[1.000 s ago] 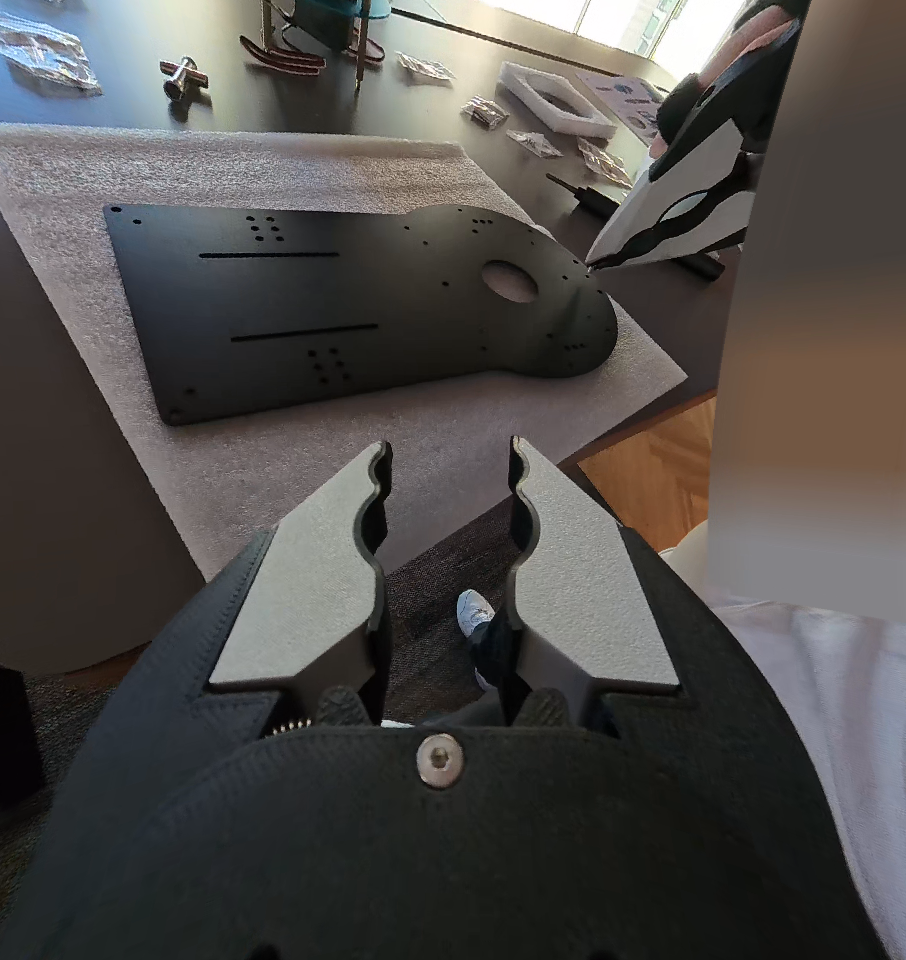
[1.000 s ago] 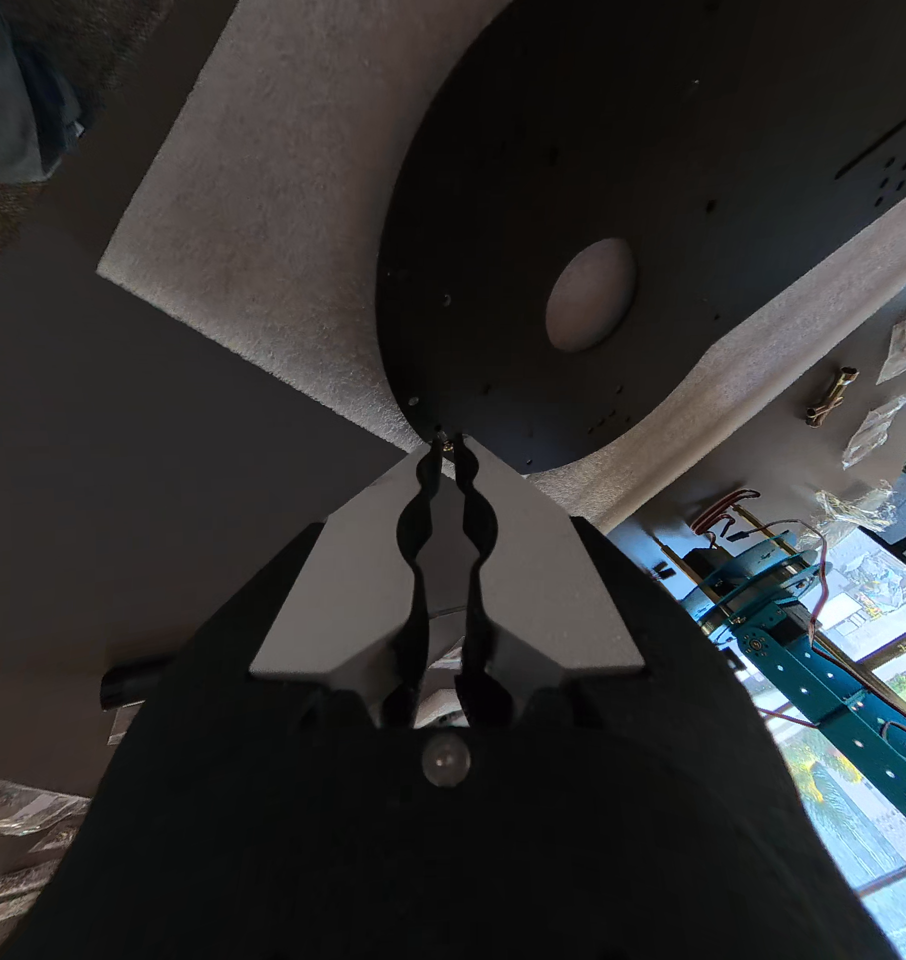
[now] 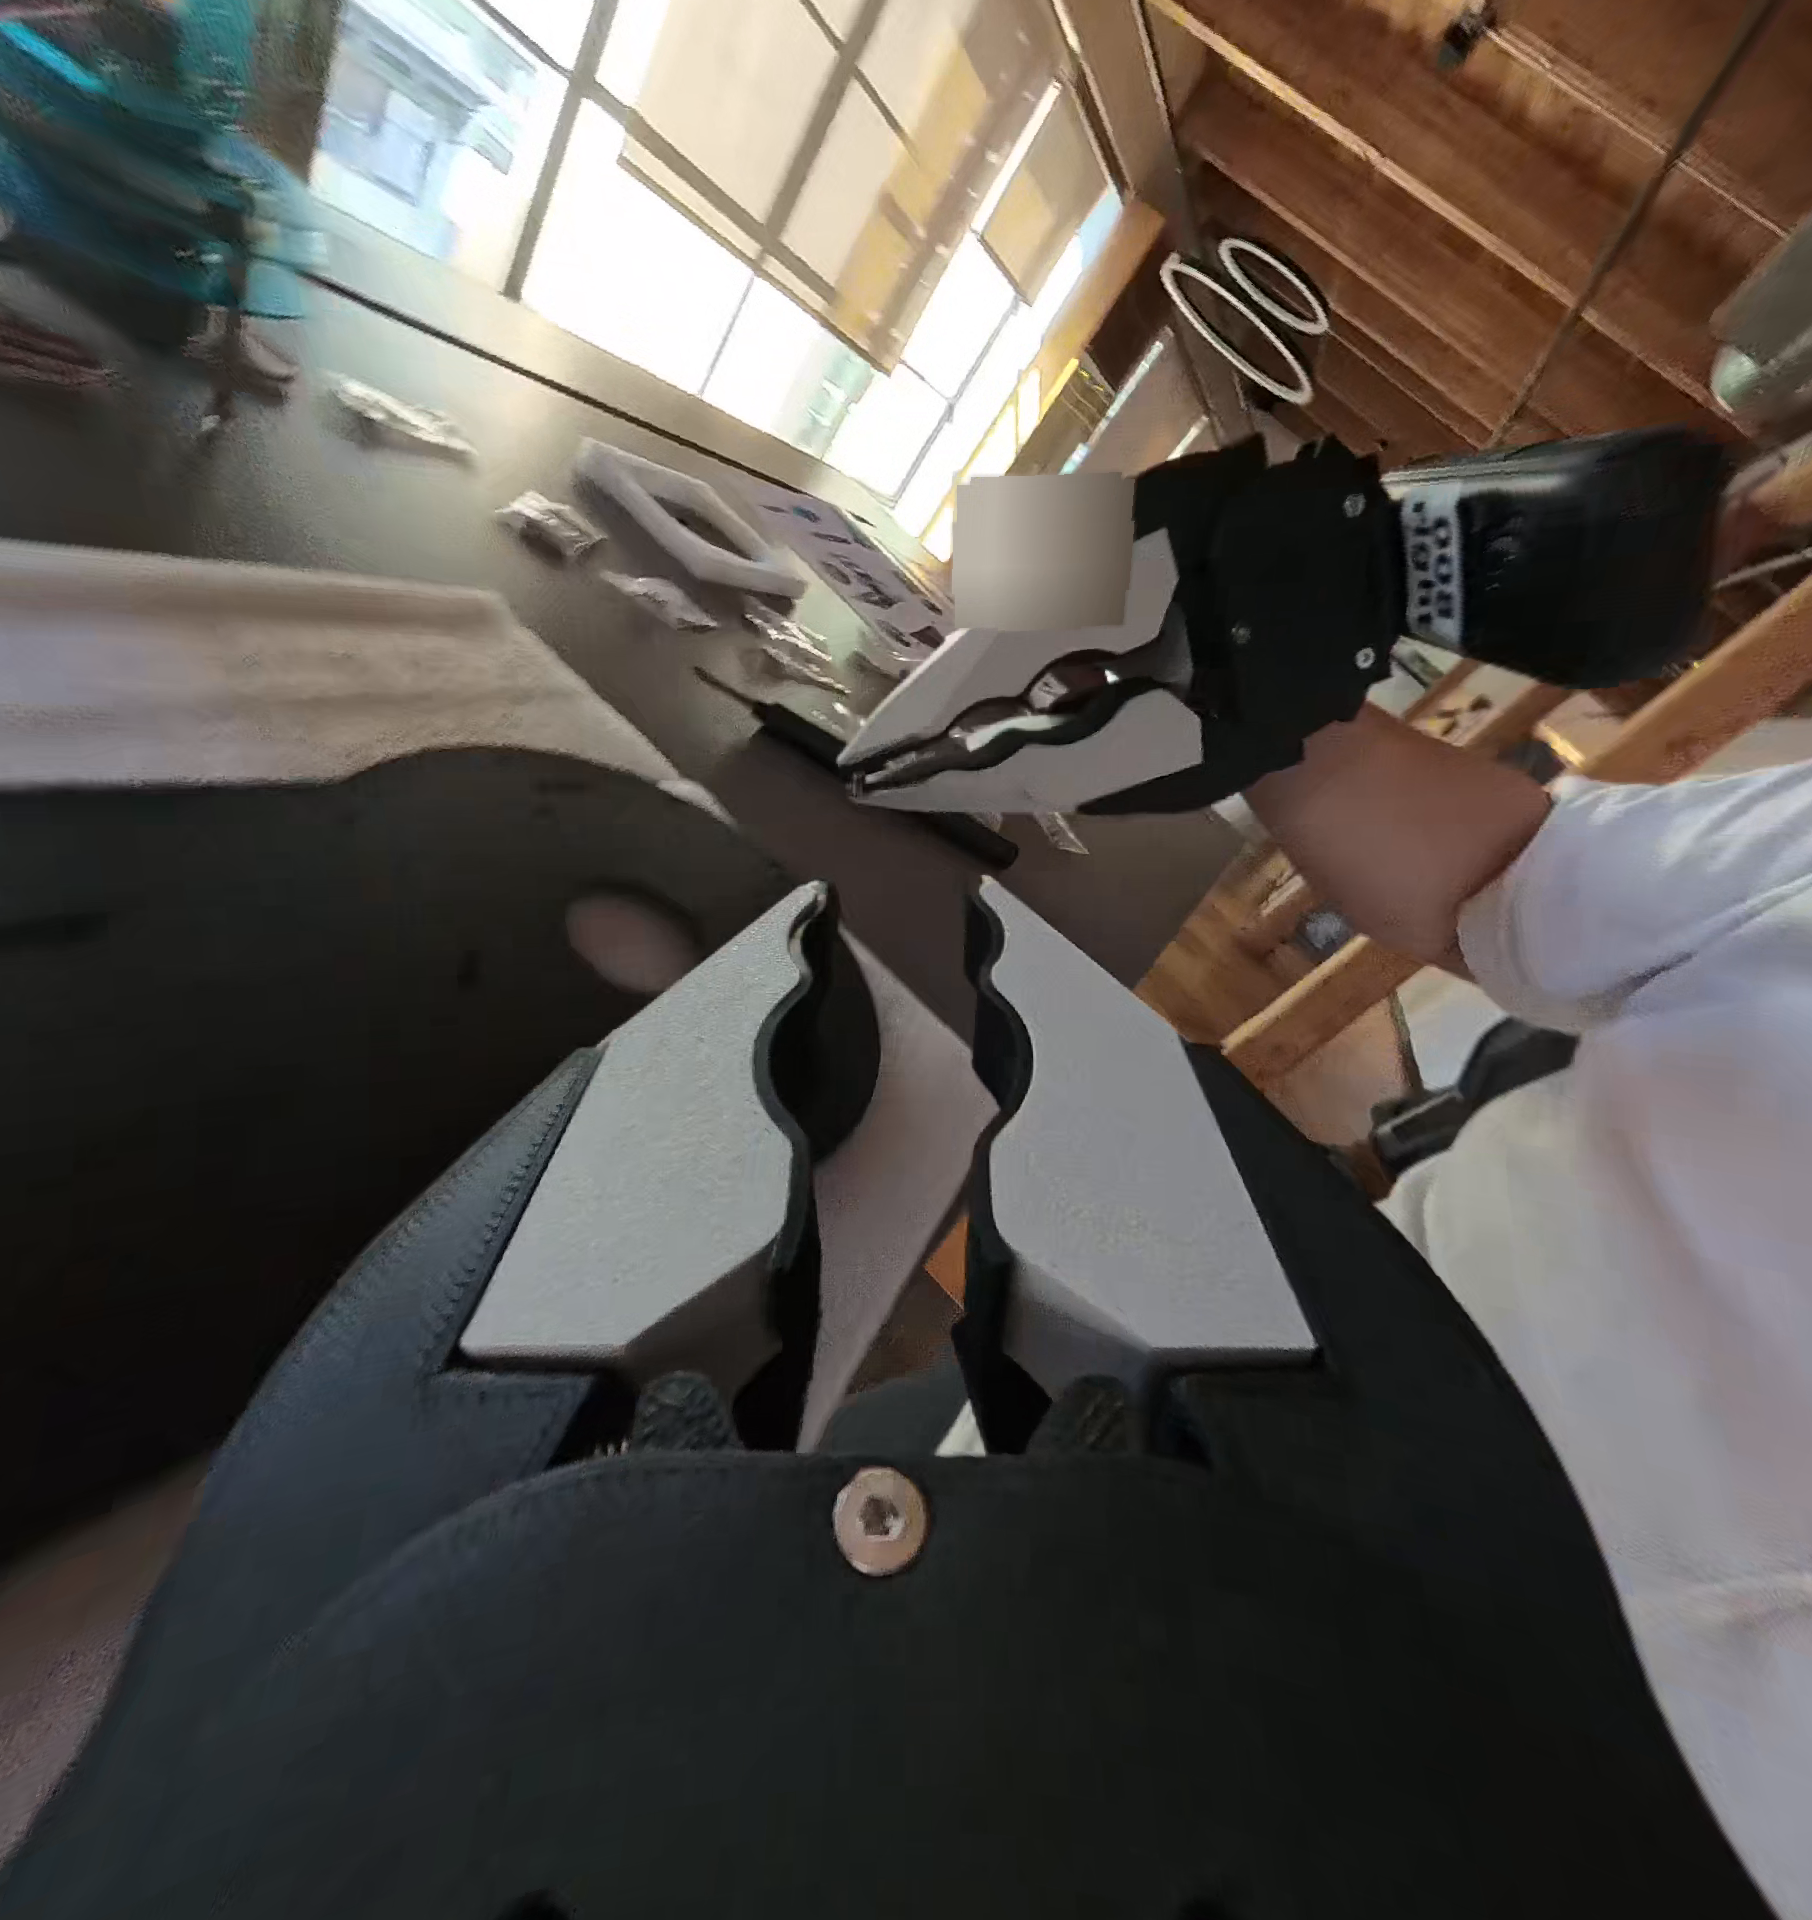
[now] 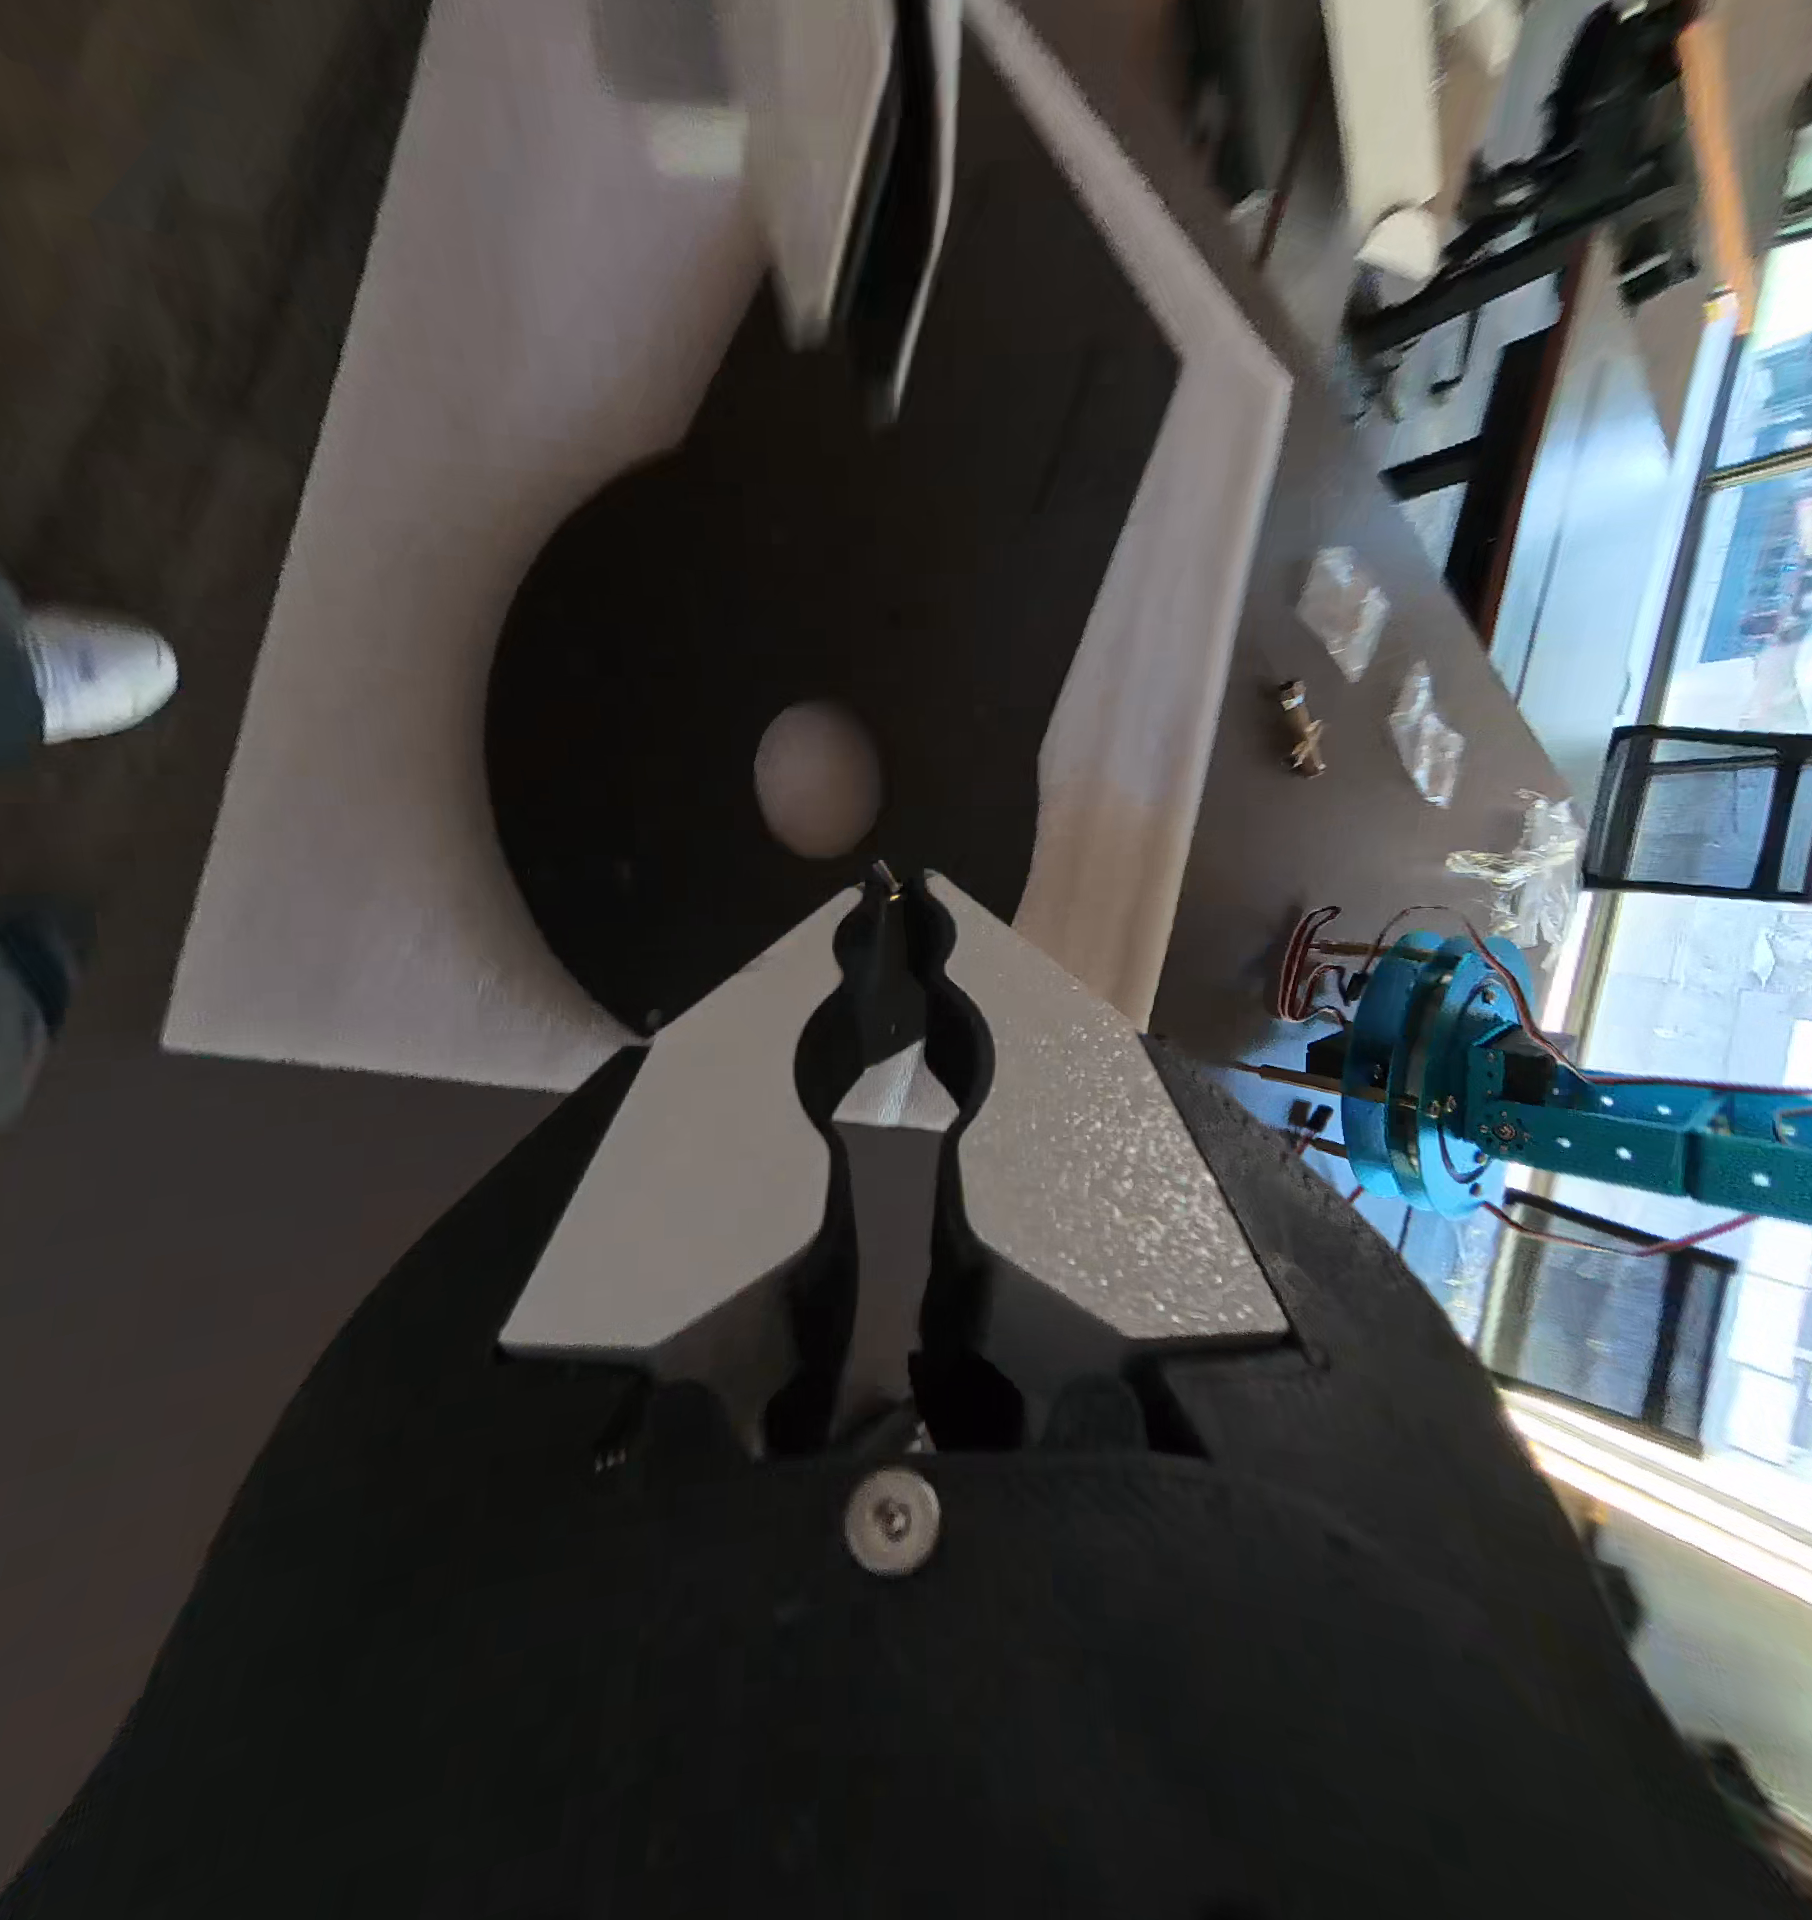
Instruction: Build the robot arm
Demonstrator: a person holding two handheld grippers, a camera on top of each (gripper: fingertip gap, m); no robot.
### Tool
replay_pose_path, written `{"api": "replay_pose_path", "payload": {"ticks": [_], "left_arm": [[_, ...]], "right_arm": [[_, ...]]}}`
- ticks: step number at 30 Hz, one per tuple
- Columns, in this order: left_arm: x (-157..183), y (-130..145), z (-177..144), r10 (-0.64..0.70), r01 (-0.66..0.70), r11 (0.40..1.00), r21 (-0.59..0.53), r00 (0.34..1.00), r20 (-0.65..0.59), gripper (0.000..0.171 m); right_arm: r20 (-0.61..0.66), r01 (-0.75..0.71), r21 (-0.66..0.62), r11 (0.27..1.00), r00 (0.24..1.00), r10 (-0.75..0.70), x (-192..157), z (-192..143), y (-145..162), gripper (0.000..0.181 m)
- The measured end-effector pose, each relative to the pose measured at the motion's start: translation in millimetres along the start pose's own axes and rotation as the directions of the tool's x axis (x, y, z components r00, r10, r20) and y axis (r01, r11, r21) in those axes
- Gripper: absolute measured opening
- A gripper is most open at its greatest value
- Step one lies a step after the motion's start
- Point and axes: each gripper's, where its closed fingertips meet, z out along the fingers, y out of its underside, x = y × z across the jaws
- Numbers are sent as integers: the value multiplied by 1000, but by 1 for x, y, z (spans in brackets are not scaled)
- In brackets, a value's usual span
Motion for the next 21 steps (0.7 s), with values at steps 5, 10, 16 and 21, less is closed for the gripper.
{"api": "replay_pose_path", "payload": {"ticks": [5,10,16,21], "left_arm": [[15,-9,57,-6,2,999,-34,994,-111,26],[27,-20,74,-51,53,999,5,980,-192,8],[40,-28,81,-81,87,996,11,957,-277,9],[39,-33,87,-105,110,994,5,957,-272,12]], "right_arm": [[-19,-131,167,977,991,136,7,-25,-21,3],[-58,-134,202,970,987,148,11,-45,-21,3],[-69,-173,240,955,978,195,15,-56,-14,3],[-91,-184,254,950,973,213,21,-60,-9,3]]}}
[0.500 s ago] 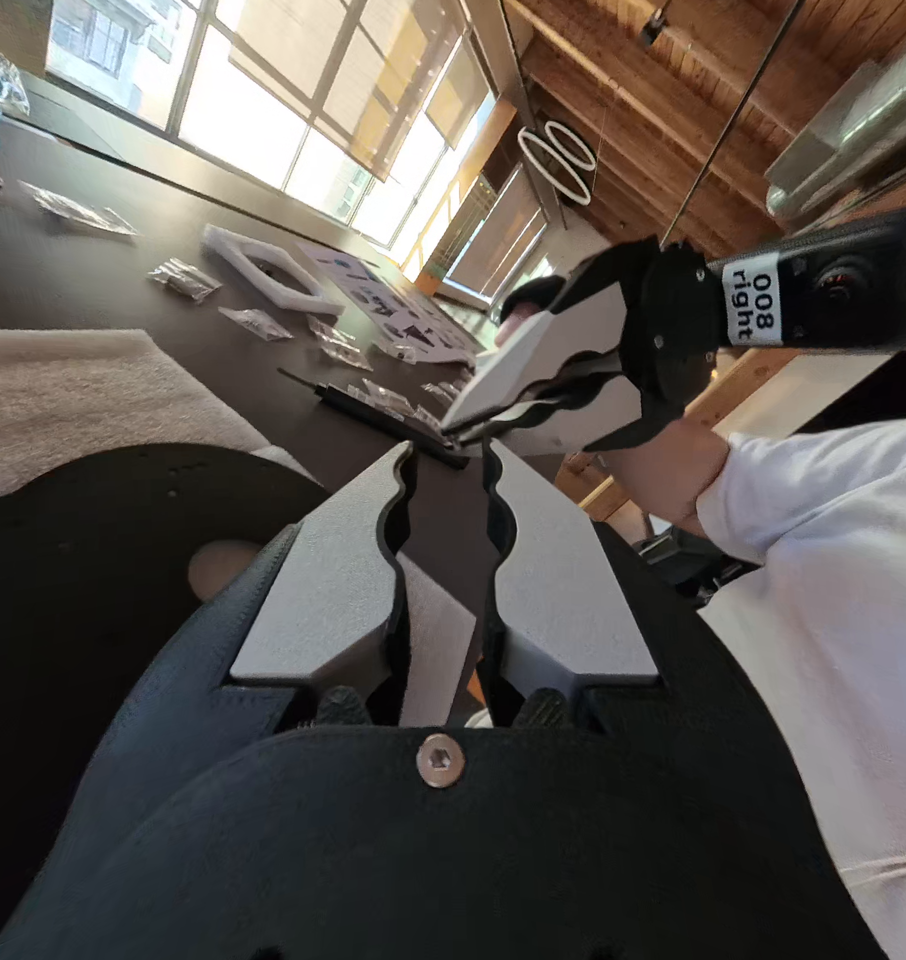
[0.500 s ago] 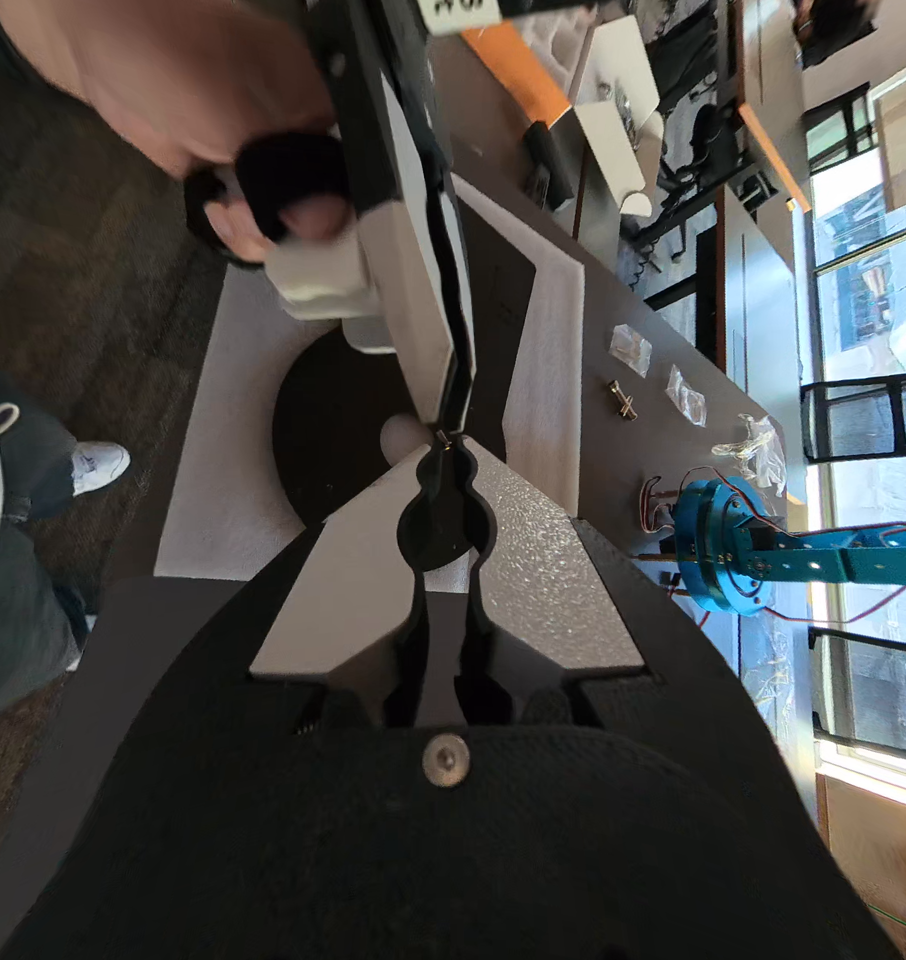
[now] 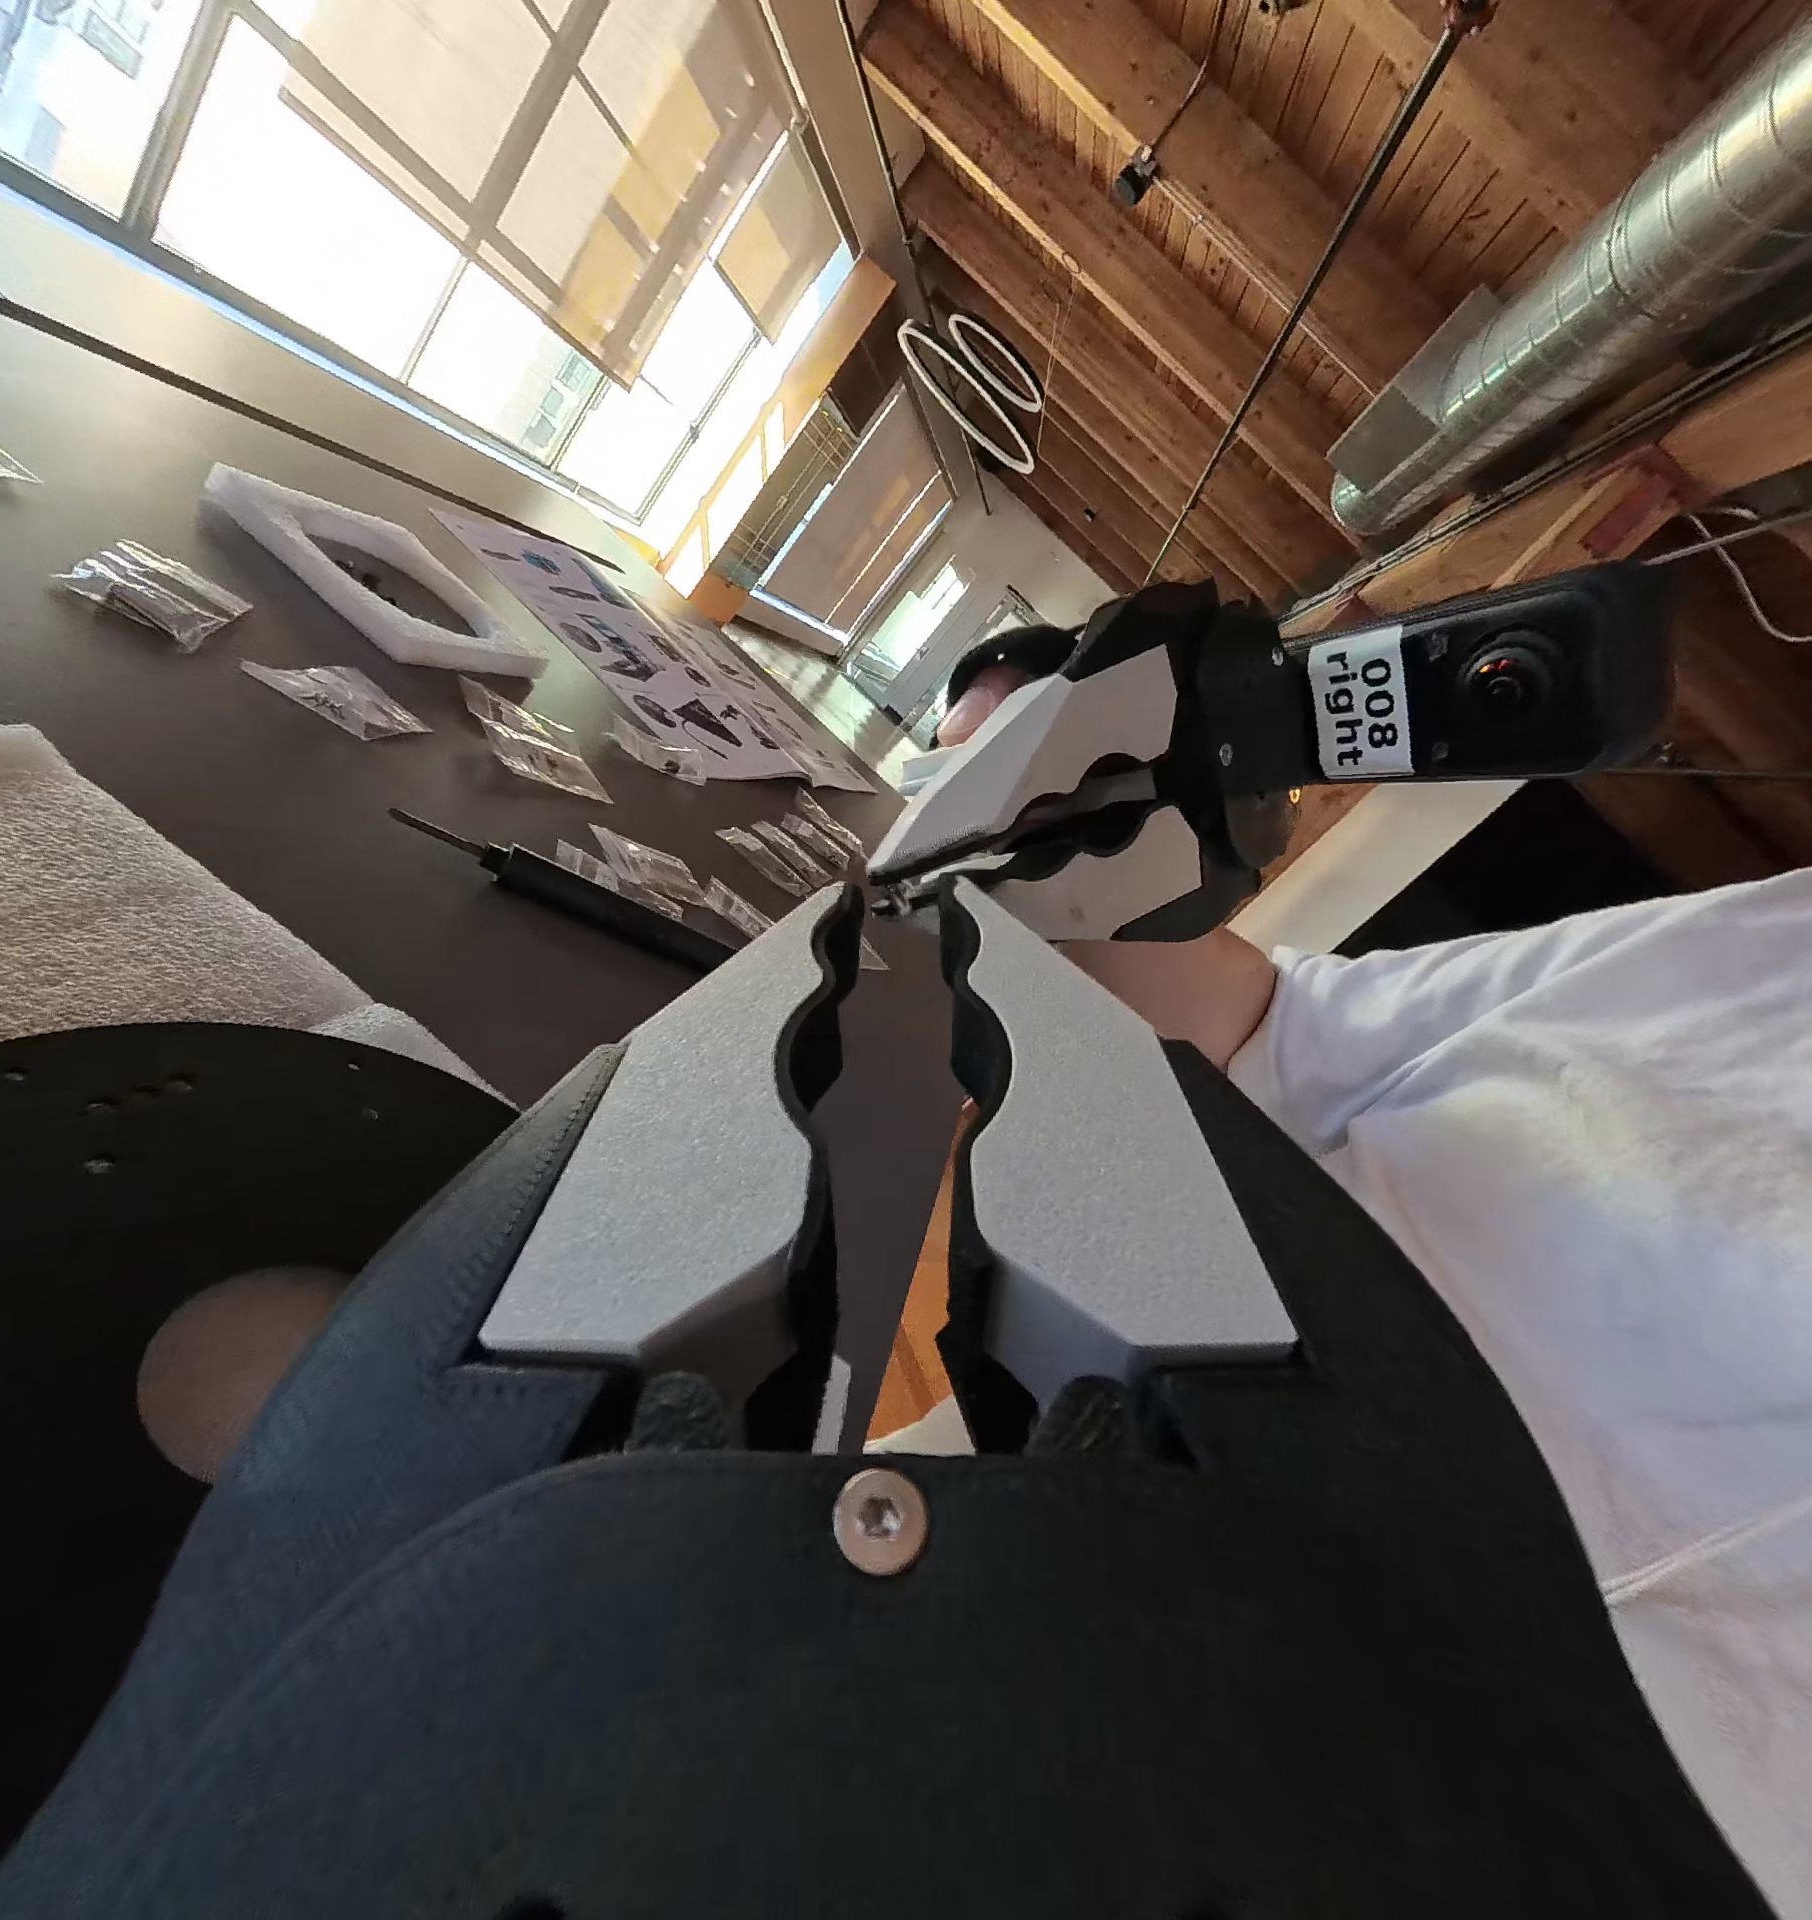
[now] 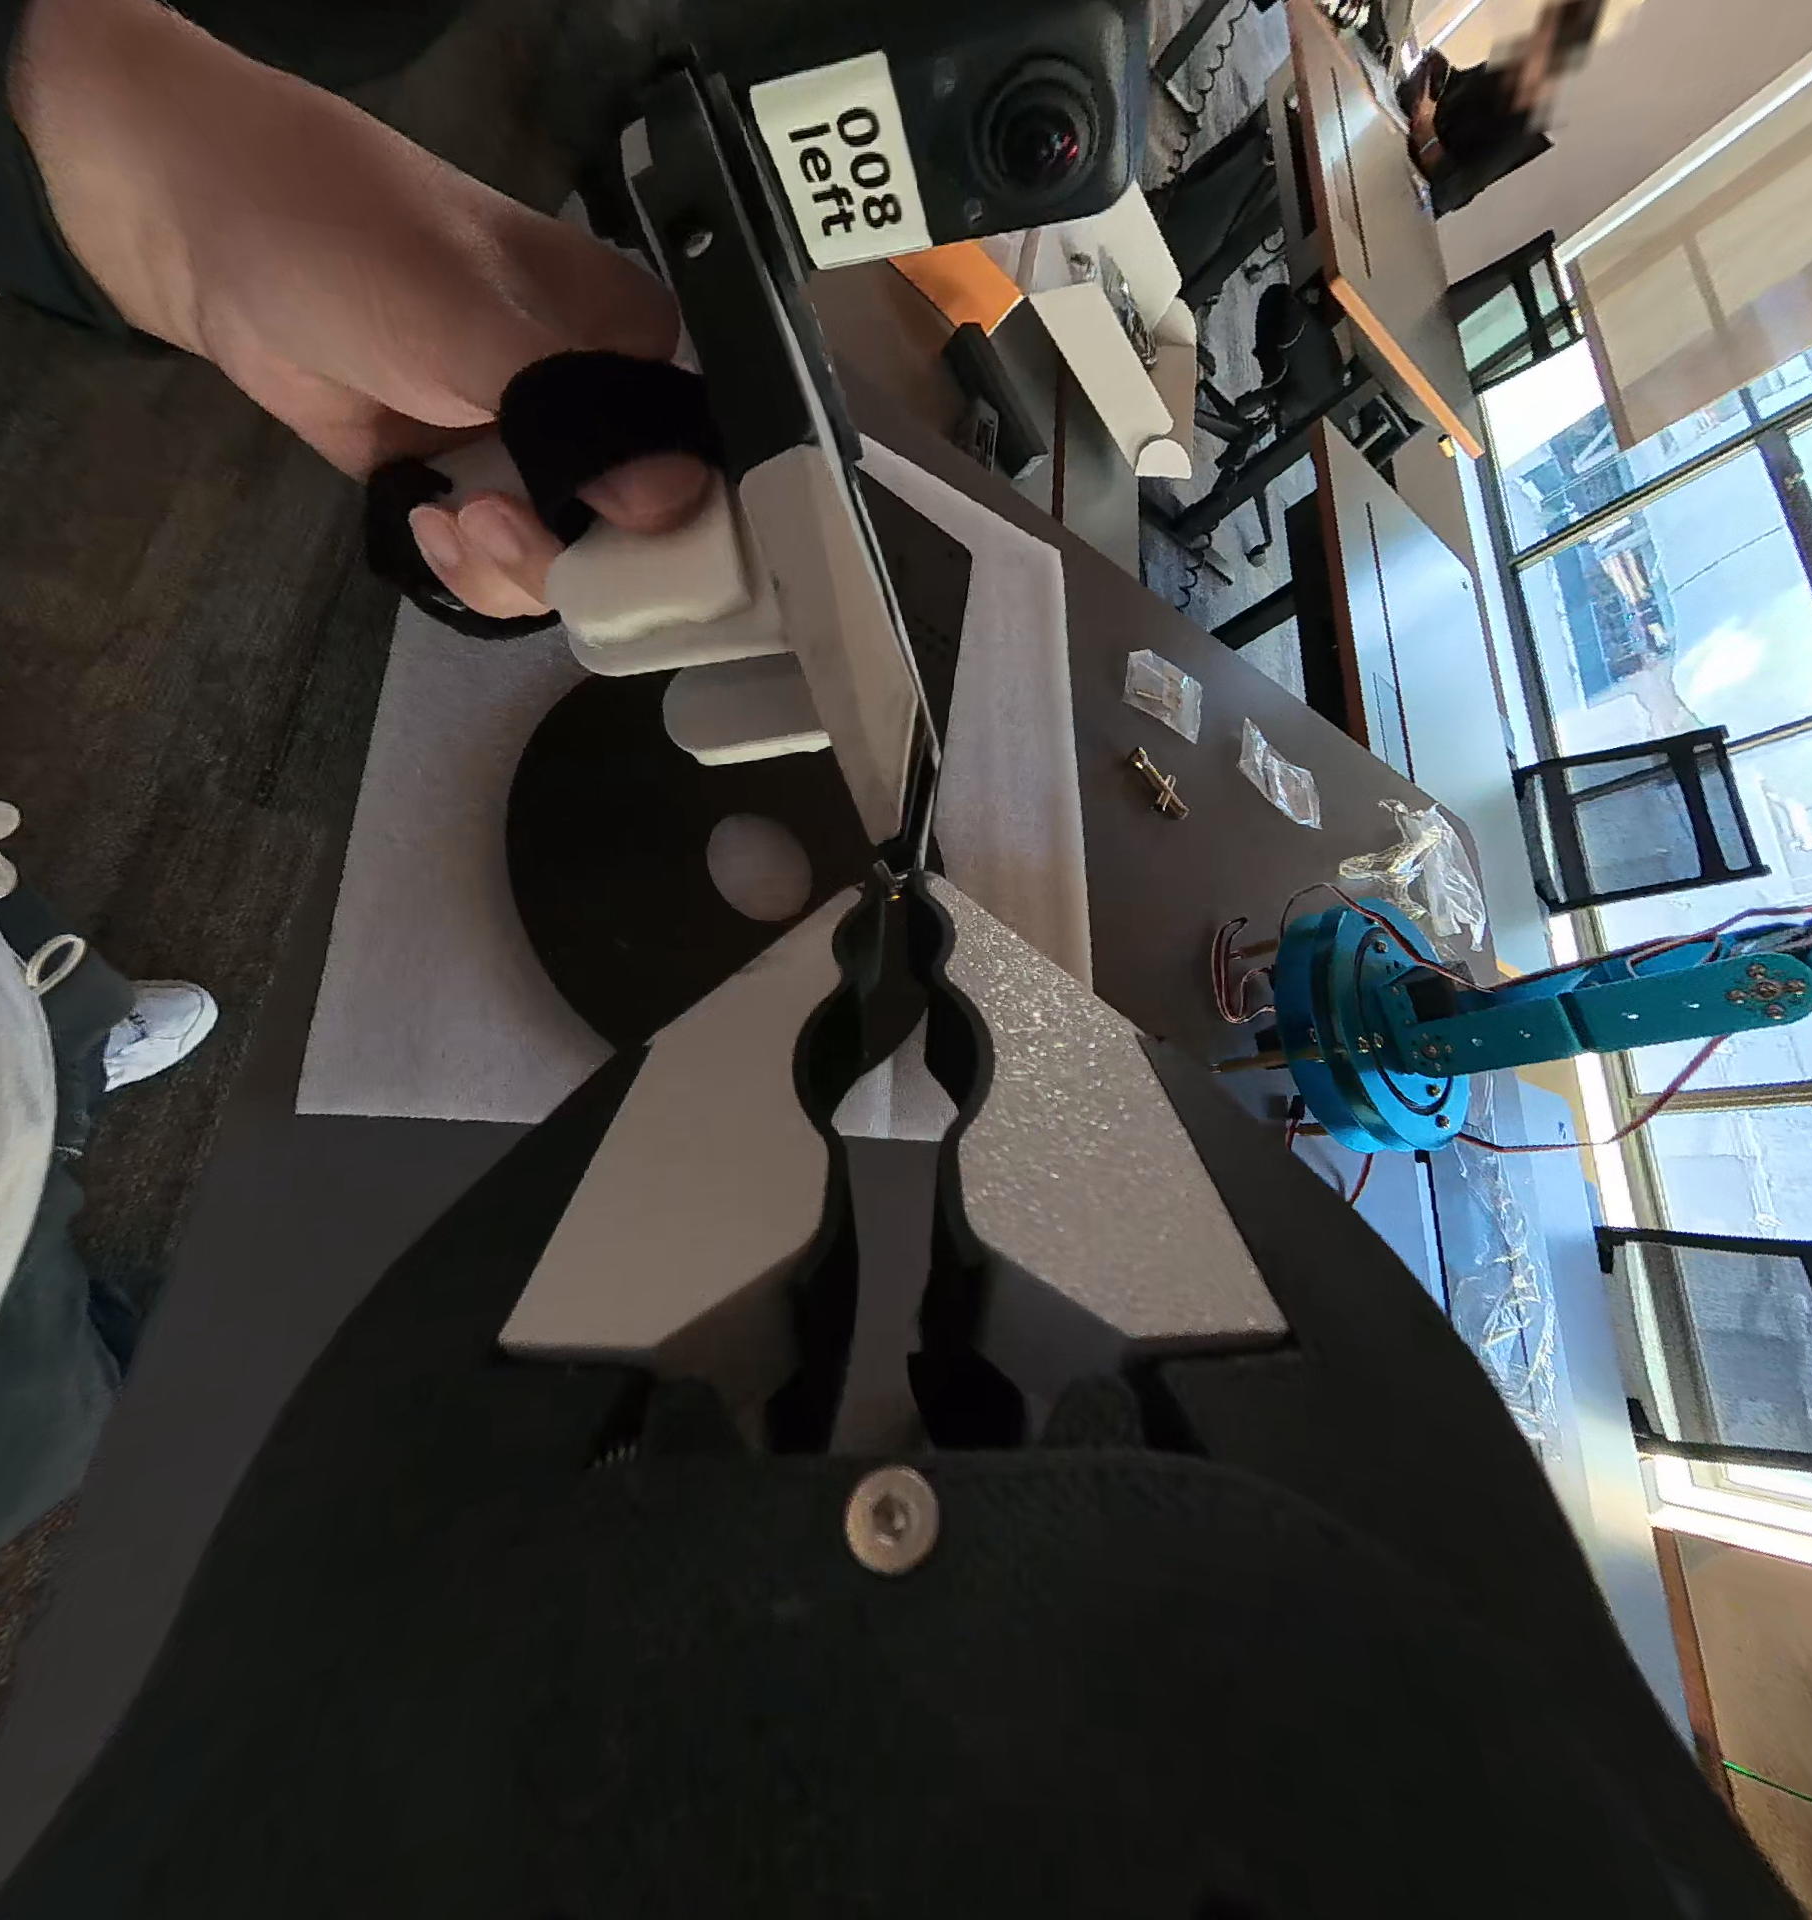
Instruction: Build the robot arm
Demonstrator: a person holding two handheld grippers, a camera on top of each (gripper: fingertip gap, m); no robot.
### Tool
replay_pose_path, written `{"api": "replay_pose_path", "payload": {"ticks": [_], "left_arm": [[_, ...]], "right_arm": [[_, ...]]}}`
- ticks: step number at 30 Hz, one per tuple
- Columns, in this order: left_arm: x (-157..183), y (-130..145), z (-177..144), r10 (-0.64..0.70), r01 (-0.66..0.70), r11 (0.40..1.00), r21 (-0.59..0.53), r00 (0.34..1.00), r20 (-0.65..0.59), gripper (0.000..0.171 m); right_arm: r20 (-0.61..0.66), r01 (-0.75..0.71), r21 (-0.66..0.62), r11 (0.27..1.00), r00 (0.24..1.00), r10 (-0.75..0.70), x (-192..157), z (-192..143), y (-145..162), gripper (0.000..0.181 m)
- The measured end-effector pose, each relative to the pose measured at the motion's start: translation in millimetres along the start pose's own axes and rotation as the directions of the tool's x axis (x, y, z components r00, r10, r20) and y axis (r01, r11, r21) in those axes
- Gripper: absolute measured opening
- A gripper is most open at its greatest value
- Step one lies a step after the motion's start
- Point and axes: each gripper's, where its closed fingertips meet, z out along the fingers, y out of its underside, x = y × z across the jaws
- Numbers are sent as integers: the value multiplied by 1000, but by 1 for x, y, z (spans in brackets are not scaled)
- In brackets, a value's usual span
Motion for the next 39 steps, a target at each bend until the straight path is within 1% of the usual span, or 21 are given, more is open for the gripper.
{"api": "replay_pose_path", "payload": {"ticks": [3,6,10,12,15,18,20,22,26,30,36,37,38,39], "left_arm": [[-4,3,5,15,-14,1000,-26,1000,26,6],[-5,2,7,16,-15,1000,-24,999,31,2],[-3,3,7,4,-4,999,-42,1000,4,0],[3,3,5,-10,7,998,-57,999,-43,0],[18,1,3,-62,51,996,-68,984,-164,0],[33,-1,1,-96,80,994,-72,960,-262,0],[39,0,1,-109,87,993,-84,948,-300,0],[45,0,1,-118,93,991,-91,937,-328,0],[51,-1,1,-136,107,989,-99,921,-365,0],[48,2,3,-146,113,987,-113,924,-353,0],[41,2,3,-176,148,983,-109,923,-341,0],[37,2,3,-180,153,982,-106,931,-317,7],[29,2,2,-178,156,983,-101,947,-268,21],[20,0,-1,-168,152,984,-90,963,-212,29]], "right_arm": [[-12,2,1,1000,1000,-2,2,0,2,3],[-14,-9,8,1000,1000,9,3,0,3,3],[30,-70,57,996,997,68,1,-2,1,3],[72,-105,115,988,993,97,-1,-5,-4,3],[172,-188,230,955,973,151,-2,-15,-16,13],[274,-275,337,901,944,185,-1,-29,-29,13],[310,-288,375,881,935,173,-2,-36,-36,12],[327,-270,375,887,934,146,-6,-39,-37,13],[351,-251,363,897,929,118,-12,-38,-38,8],[345,-241,357,903,932,112,-13,-36,-36,4],[342,-253,333,908,930,134,-12,-31,-32,4],[348,-260,321,911,927,142,-12,-30,-29,3],[355,-268,302,915,922,152,-12,-28,-26,3],[356,-275,260,926,919,173,-11,-24,-18,3]]}}
